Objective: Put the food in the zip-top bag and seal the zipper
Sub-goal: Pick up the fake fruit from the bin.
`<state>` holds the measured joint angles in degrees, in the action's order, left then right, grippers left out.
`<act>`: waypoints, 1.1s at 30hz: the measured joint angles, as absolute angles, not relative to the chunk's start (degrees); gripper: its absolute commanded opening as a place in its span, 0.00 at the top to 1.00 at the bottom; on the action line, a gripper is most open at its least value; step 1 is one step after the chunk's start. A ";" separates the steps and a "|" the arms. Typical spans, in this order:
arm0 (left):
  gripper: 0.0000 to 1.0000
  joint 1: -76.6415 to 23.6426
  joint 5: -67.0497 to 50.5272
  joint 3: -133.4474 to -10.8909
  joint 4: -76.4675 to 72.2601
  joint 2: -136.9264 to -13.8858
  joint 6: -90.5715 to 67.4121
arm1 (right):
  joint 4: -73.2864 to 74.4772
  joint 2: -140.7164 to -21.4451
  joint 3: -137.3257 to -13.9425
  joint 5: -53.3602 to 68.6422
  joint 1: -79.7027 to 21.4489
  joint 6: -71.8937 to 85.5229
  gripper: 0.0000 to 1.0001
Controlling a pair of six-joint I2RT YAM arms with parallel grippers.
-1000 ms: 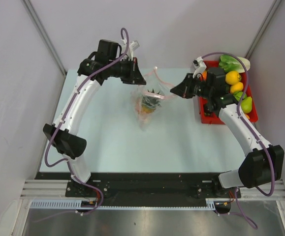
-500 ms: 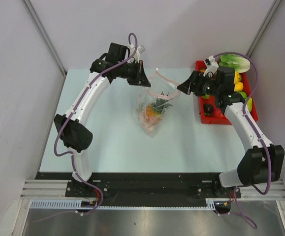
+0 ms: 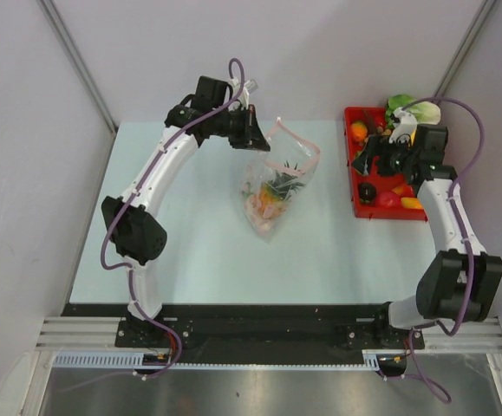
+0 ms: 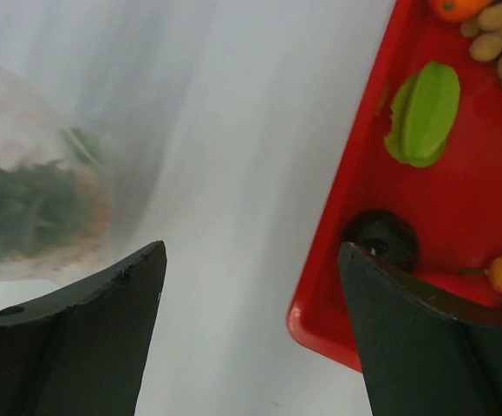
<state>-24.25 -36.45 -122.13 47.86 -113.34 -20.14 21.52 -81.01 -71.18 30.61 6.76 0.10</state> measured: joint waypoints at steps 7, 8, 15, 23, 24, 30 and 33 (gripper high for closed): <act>1.00 -24.25 -36.47 -122.28 47.66 -113.40 -20.49 | 25.17 -91.55 -71.18 26.17 7.31 -14.33 0.28; 1.00 -24.25 -36.47 -122.28 47.66 -113.40 -20.49 | 25.19 -92.58 -71.18 25.74 7.44 -15.57 0.28; 1.00 -24.25 -36.40 -122.28 47.68 -113.40 -20.40 | 24.10 -99.11 -71.18 23.49 8.12 -21.78 0.34; 1.00 -24.25 -36.18 -122.28 47.70 -113.40 -19.84 | 21.19 -104.12 -71.42 21.54 8.10 -25.15 0.29; 1.00 -24.25 -36.18 -122.28 47.70 -113.40 -19.77 | 20.88 -104.40 -71.68 21.43 8.05 -25.39 0.25; 1.00 -24.25 -36.18 -122.26 47.75 -113.38 -19.42 | 18.00 -108.68 -72.34 19.84 7.84 -26.68 0.31; 1.00 -24.25 -36.18 -122.15 47.75 -113.38 -19.31 | 17.91 -109.23 -72.90 19.70 7.90 -26.79 0.47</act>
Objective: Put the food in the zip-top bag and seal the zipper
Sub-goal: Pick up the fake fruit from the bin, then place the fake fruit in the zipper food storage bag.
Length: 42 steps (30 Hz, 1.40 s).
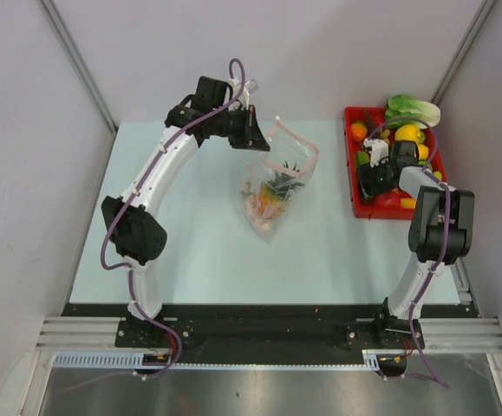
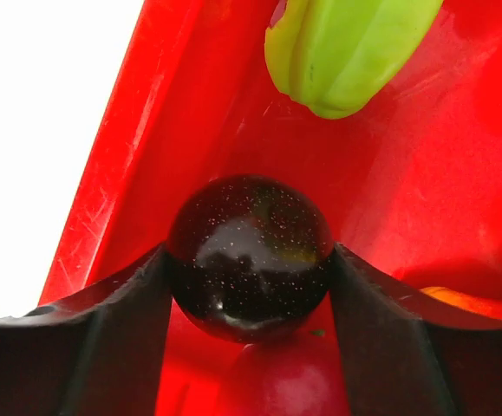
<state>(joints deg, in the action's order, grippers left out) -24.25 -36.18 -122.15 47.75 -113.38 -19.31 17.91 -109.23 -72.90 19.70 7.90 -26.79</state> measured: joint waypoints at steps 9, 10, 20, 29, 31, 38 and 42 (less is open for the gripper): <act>1.00 -24.25 -36.21 -121.82 47.90 -113.40 -18.96 | 21.21 -105.08 -73.80 21.17 9.96 -26.33 0.64; 1.00 -24.25 -36.23 -121.82 47.90 -113.38 -18.96 | 22.00 -103.07 -74.17 21.82 10.04 -25.87 0.64; 1.00 -24.40 -36.42 -121.40 47.94 -113.38 -18.96 | 19.90 -81.80 -83.35 34.02 0.56 -14.33 0.64; 1.00 -24.64 -38.33 -121.38 47.68 -113.38 -19.00 | 16.51 -82.32 -85.10 36.71 -18.70 -7.66 0.66; 1.00 -24.64 -38.83 -121.38 47.59 -113.38 -19.03 | 16.12 -84.27 -85.17 36.34 -19.84 -7.49 0.66; 1.00 -24.27 -40.82 -121.05 47.09 -113.36 -19.73 | 15.03 -92.05 -85.17 33.23 -21.80 -7.46 0.35; 1.00 -23.97 -42.48 -120.62 46.13 -113.36 -20.58 | 12.84 -94.30 -85.17 31.03 -22.65 -6.50 0.06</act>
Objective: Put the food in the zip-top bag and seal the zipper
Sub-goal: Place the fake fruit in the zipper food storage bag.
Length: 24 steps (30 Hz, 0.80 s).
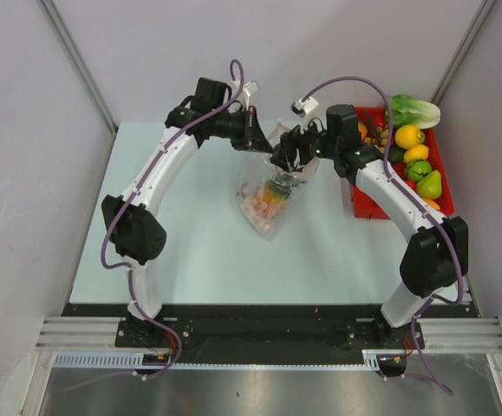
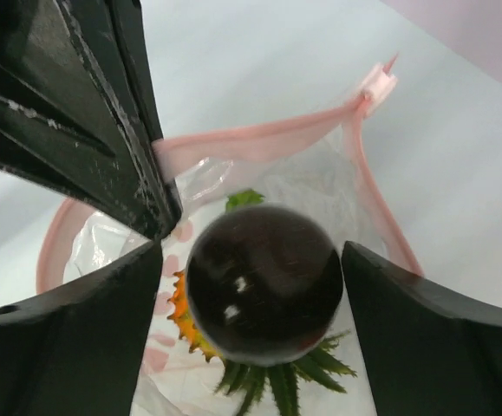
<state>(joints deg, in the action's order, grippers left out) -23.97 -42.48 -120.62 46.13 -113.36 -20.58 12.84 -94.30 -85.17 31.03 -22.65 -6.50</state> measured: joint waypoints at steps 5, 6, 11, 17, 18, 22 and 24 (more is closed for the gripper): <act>1.00 -23.55 -44.12 -119.68 45.01 -113.36 -22.28 | 12.01 -94.96 -86.21 30.46 -23.11 -5.72 0.00; 1.00 -23.40 -44.23 -119.68 44.84 -113.36 -22.52 | 12.12 -94.83 -86.72 30.89 -22.92 -5.34 0.00; 1.00 -23.05 -44.34 -119.68 44.03 -113.36 -23.07 | 13.47 -91.53 -86.91 34.02 -19.03 -2.72 0.00; 1.00 -23.05 -44.34 -119.68 43.79 -113.36 -23.07 | 22.98 -83.74 -86.89 37.23 -5.65 -6.68 0.03; 1.00 -23.05 -44.34 -119.68 43.79 -113.36 -23.07 | 25.39 -83.00 -86.89 37.69 -3.25 -8.80 0.04; 1.00 -23.05 -44.34 -119.68 43.79 -113.36 -23.00 | 38.65 -81.95 -86.59 36.67 6.02 -19.75 0.06; 1.00 -23.05 -44.34 -119.66 43.79 -113.36 -22.96 | 44.80 -82.56 -85.67 34.41 8.56 -24.36 0.10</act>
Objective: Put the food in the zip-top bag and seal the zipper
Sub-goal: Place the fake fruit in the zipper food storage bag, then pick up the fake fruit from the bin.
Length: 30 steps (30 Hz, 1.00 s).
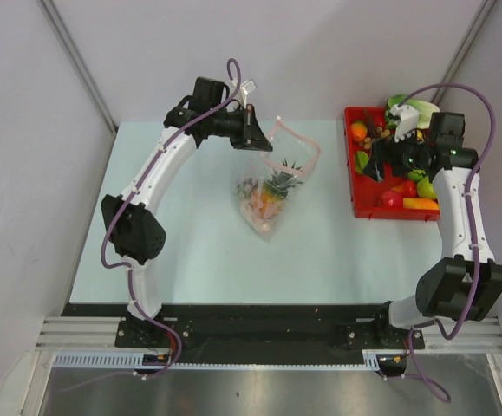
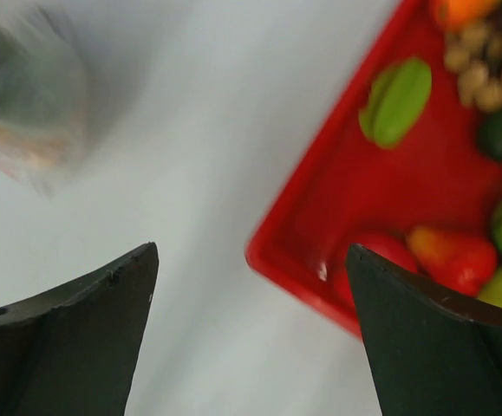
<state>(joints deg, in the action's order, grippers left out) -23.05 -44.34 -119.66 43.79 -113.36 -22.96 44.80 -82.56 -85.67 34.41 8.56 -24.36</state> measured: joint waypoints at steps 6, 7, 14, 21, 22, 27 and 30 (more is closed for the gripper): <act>1.00 -23.05 -44.34 -119.24 43.75 -113.36 -22.94 | 53.89 -89.49 -84.71 24.53 11.94 -29.78 0.13; 1.00 -23.05 -44.31 -119.11 43.75 -113.36 -22.94 | 54.26 -90.76 -84.66 23.31 12.01 -29.74 0.12; 1.00 -23.05 -44.23 -118.91 43.79 -113.36 -22.94 | 53.04 -100.49 -84.23 14.26 11.77 -26.96 0.08; 1.00 -23.05 -44.07 -118.80 43.81 -113.36 -22.87 | 49.10 -106.21 -84.12 7.97 11.33 -24.23 0.07; 1.00 -23.05 -43.94 -118.78 43.79 -113.36 -22.87 | 48.23 -106.89 -84.09 7.33 11.29 -23.92 0.07; 1.00 -23.05 -43.72 -118.69 43.79 -113.36 -22.87 | 44.73 -109.34 -84.07 5.04 10.96 -22.65 0.00; 1.00 -23.05 -43.72 -118.63 43.79 -113.36 -22.87 | 43.09 -110.52 -84.07 4.82 10.76 -22.46 0.05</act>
<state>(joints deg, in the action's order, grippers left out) -23.05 -43.72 -118.63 43.79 -113.36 -22.87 43.09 -110.52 -84.07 4.82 10.76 -22.46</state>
